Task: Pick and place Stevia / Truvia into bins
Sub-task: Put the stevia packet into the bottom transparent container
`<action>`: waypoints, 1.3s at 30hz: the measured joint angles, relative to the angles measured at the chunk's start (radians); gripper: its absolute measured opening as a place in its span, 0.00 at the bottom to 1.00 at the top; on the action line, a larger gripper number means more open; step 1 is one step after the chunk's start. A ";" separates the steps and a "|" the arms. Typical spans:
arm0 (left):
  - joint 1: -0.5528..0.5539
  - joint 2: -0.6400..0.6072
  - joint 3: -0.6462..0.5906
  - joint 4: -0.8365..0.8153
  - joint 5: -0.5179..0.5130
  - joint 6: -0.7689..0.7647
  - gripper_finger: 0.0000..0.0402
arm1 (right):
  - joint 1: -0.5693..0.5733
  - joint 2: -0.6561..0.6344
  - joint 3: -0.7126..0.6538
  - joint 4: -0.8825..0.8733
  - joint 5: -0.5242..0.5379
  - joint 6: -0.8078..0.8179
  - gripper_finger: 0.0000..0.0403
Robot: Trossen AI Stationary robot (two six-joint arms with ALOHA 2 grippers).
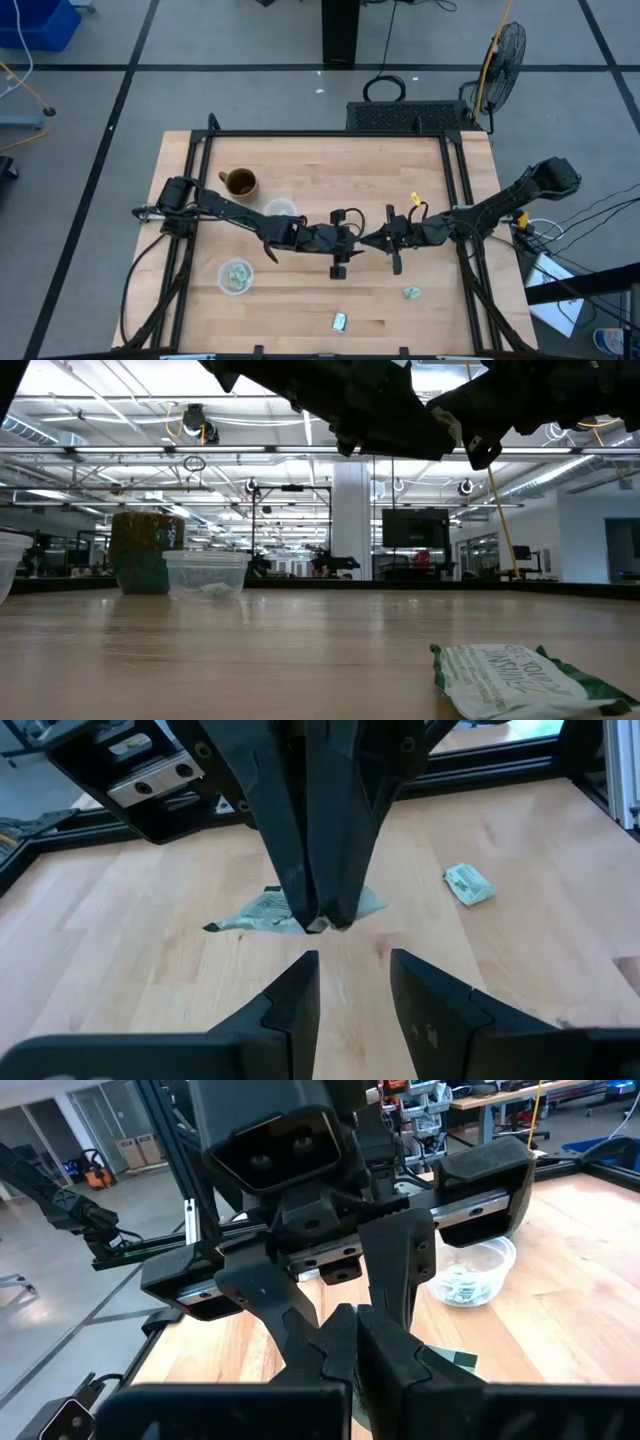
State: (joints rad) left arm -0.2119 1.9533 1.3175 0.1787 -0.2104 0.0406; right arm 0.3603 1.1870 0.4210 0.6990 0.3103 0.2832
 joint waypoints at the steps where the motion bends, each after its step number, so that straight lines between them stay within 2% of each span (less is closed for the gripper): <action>1: 0.000 0.000 0.000 0.000 0.000 0.000 0.33 | 0.000 0.000 0.000 0.000 0.000 0.000 0.00; 5: 0.000 0.000 0.000 -0.001 -0.004 0.000 0.33 | 0.000 0.000 0.000 -0.007 -0.001 0.020 0.00; 11: 0.000 0.000 0.000 -0.002 -0.063 0.000 0.33 | 0.000 0.000 0.000 -0.029 0.000 0.051 0.00; 26: -0.023 0.000 0.000 0.063 -0.050 0.040 0.33 | 0.001 0.000 0.000 -0.021 -0.001 0.062 0.00; 39: -0.018 0.000 -0.001 0.145 -0.054 0.003 0.32 | 0.001 -0.001 0.001 0.005 0.001 0.056 0.00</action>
State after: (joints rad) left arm -0.2302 1.9530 1.3163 0.3237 -0.2646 0.0433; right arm 0.3610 1.1862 0.4217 0.7044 0.3112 0.3390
